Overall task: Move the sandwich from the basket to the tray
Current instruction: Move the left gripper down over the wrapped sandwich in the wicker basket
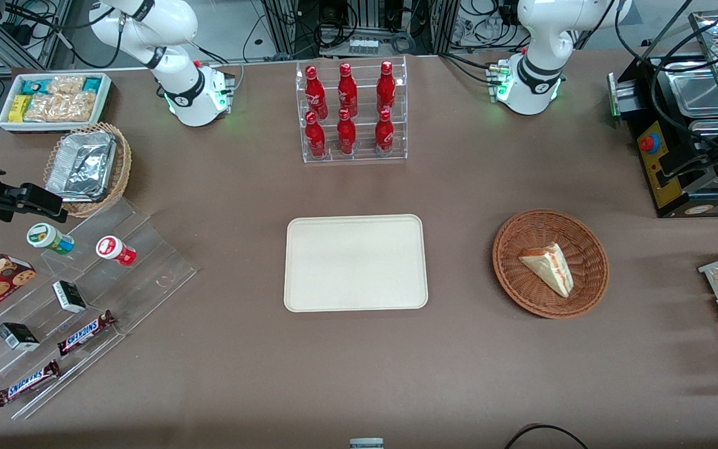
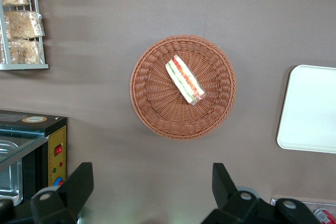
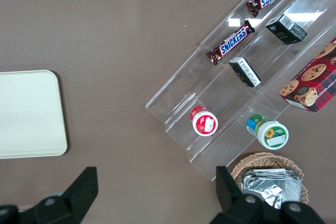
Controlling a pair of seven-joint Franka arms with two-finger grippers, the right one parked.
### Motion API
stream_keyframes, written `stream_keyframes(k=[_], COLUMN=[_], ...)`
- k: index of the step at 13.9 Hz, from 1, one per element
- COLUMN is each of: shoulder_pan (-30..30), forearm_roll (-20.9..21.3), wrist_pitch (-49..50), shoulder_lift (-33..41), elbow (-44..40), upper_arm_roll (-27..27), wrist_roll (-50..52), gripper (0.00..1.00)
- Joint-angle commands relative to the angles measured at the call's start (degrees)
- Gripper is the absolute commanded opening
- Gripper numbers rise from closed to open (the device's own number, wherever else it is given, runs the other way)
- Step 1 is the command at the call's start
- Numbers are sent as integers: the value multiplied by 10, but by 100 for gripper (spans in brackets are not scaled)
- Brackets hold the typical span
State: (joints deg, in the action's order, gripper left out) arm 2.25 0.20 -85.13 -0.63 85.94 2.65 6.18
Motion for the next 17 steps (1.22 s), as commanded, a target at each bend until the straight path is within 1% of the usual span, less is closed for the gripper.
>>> stream_keyframes(k=[1,3,6,9,11,13,17], shoulder_pan=[7,8,9,7,6,6,7], forearm_roll=[-4,-6,1,2,-5,0,0], wrist_pitch=[9,8,-15,-100,-155,-198,-328], shoulder_lift=[-2,-13,-31,-16,0,4,34], elbow=[-3,-3,11,93,145,185,310], upper_arm_roll=[6,6,6,8,10,10,7], wrist_roll=[-8,-7,-4,2,15,88,145], gripper=[100,100,100,100,100,100,100])
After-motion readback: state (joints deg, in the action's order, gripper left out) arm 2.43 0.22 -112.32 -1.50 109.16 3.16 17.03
